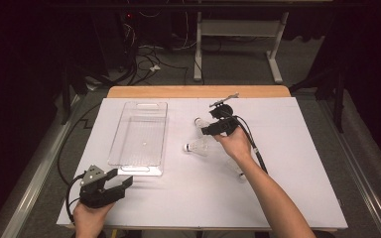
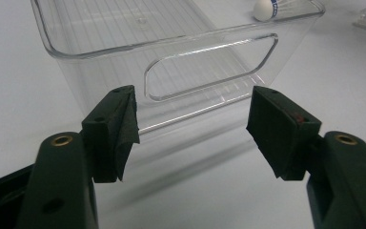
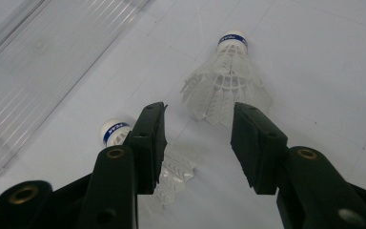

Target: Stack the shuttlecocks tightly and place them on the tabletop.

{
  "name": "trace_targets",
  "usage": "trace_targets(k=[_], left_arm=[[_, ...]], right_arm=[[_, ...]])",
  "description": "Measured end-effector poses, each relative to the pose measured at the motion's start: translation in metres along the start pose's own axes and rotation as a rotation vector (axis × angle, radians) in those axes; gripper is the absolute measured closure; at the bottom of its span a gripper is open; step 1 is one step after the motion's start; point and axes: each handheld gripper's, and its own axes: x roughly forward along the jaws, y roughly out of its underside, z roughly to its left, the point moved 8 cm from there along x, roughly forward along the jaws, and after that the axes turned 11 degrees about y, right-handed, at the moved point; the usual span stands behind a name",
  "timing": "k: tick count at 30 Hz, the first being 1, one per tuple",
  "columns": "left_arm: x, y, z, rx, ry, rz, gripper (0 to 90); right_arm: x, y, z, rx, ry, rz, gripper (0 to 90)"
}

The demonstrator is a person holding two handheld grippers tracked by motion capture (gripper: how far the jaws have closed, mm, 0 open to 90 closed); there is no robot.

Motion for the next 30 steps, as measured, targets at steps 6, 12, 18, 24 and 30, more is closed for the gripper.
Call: trace_targets(k=[6, 12, 18, 24, 30], left_arm=[[0.0, 0.0, 0.0, -0.001, 0.002, -0.005, 35.1], [0.0, 0.0, 0.0, 0.0, 0.003, -0.006, 35.1], [0.0, 0.0, 0.0, 0.002, 0.004, -0.005, 35.1], [0.0, 0.0, 0.0, 0.002, 0.005, -0.007, 35.2], [0.0, 0.0, 0.0, 0.004, 0.005, -0.005, 35.1]], right_arm=[[0.006, -0.005, 0.004, 0.0, 0.003, -0.004, 57.1], [0.013, -0.008, 0.005, 0.001, 0.011, 0.015, 57.9], [0.019, -0.011, 0.007, 0.008, 0.014, 0.033, 58.8], [0.027, -0.012, 0.008, 0.02, 0.014, 0.048, 59.8], [0.033, -0.014, 0.006, 0.042, 0.015, 0.051, 60.9]])
